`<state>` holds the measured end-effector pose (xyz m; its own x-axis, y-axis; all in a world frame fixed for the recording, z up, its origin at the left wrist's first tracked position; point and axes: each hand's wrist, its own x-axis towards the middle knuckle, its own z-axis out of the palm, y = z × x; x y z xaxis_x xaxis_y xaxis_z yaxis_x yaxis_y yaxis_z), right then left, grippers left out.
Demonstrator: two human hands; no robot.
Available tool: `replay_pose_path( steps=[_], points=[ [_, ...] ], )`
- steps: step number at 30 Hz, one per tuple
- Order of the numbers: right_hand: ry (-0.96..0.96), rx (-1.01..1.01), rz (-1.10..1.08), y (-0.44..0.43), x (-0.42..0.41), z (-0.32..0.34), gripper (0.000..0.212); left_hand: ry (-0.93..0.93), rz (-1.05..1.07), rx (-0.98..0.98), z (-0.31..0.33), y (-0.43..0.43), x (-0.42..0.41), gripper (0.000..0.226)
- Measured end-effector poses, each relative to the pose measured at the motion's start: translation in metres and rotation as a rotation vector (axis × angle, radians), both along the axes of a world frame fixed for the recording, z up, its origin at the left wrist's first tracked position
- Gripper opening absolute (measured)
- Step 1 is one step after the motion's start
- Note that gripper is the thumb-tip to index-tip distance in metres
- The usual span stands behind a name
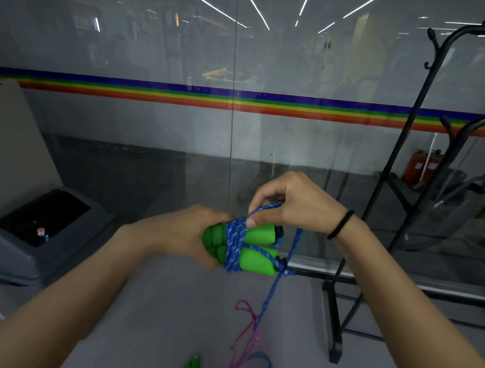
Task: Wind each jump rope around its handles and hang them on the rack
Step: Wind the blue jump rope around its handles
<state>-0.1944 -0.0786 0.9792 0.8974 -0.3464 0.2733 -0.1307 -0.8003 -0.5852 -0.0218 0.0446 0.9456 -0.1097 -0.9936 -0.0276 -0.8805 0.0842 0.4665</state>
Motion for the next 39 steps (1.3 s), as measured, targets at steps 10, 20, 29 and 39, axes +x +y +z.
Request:
replay_pose_path(
  steps=[10, 20, 29, 39],
  points=[
    [-0.218, 0.809, 0.171, -0.004, 0.006, -0.015, 0.022, 0.596, -0.005, -0.064, -0.011, 0.004, -0.025, 0.048],
    [-0.526, 1.139, -0.06, -0.028, -0.008, -0.076, 0.028, 0.739, 0.014, -0.156, -0.002, -0.005, -0.043, 0.041],
    [0.639, 0.929, -0.306, 0.012, -0.028, -0.234, 0.019, 0.735, 0.026, -0.21, 0.01, -0.004, -0.047, 0.042],
    [0.531, 0.891, -0.168, 0.033, -0.014, -0.254, 0.008, 0.757, 0.148, -0.332, 0.006, 0.005, -0.032, 0.041]
  ],
)
